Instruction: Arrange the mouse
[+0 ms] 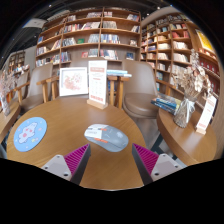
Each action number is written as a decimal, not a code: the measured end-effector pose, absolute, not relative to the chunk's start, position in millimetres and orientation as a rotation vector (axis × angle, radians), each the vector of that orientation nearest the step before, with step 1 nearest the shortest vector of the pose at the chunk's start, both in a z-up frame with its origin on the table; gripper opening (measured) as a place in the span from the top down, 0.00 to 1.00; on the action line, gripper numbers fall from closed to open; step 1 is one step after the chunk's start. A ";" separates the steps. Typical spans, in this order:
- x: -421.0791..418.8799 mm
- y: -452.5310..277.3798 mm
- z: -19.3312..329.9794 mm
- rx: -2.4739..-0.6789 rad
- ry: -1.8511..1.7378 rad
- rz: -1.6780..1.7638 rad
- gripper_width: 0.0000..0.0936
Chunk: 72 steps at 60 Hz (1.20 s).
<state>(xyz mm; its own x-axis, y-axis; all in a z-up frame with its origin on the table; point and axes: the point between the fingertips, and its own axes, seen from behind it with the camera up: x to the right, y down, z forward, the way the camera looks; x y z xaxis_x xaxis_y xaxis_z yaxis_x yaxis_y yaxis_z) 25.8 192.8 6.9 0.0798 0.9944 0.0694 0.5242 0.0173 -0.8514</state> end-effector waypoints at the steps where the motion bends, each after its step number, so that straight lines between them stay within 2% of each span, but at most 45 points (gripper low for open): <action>1: 23.2 193.3 5.4 -1.608 -1.546 0.787 0.09; 16: -10.1 196.6 -10.6 -1.633 -1.576 0.764 0.09; 38: -71.1 213.4 -12.2 -1.676 -1.583 0.725 0.09; 72: -116.1 224.6 -9.0 -1.603 -1.642 0.705 0.09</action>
<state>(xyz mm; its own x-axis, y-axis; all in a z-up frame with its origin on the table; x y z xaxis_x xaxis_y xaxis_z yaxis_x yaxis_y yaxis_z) -116.1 224.6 -9.0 0.0371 0.9920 0.1209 0.5959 0.0751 -0.7996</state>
